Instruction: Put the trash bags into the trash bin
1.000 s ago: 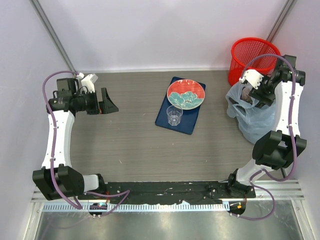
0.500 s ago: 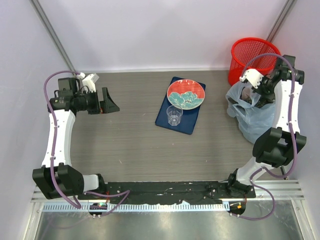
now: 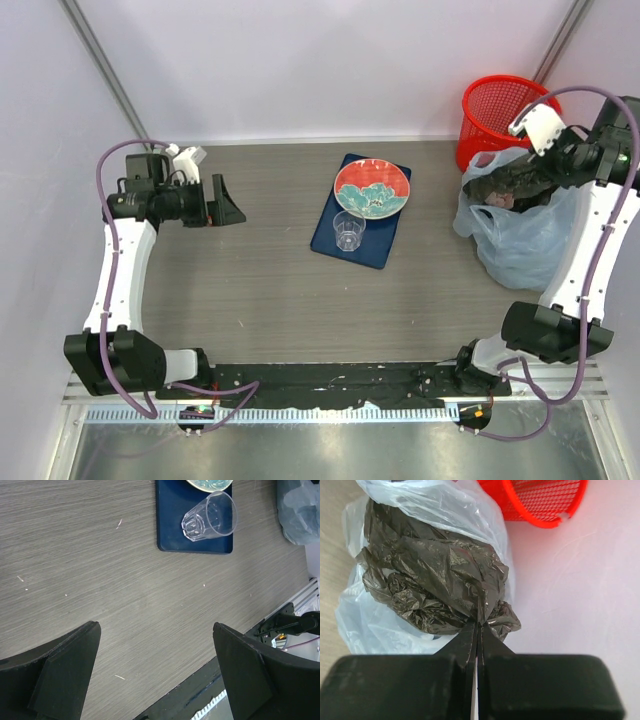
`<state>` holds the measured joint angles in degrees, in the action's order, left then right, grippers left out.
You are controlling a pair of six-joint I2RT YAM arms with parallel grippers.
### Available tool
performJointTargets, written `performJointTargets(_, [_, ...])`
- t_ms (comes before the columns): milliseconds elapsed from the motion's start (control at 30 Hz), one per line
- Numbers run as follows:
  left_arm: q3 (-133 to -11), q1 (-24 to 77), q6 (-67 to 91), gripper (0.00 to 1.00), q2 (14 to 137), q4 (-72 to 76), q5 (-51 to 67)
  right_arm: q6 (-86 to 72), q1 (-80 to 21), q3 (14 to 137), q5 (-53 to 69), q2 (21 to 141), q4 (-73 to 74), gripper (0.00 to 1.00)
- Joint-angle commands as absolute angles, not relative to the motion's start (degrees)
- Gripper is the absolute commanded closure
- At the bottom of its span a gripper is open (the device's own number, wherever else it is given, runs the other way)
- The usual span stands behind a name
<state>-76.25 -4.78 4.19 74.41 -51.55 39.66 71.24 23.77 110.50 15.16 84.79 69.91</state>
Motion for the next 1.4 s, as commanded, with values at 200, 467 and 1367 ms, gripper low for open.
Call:
performJointTargets(200, [-80.0,-3.5,5.7,0.0,74.9,-49.7,37.3,58.6,25.1,121.4,31.3,82.1,67.3,0.99])
performJointTargets(467, [-82.4,-3.5,5.9,0.0,74.7,-51.5,36.7,54.2,24.2,113.8,40.1,73.9,65.7,0.99])
performJointTargets(1367, [-76.8,4.1,-12.1,0.0,63.9,-46.6,40.3,0.2,-10.1,86.7,48.4,74.9,28.7,0.99])
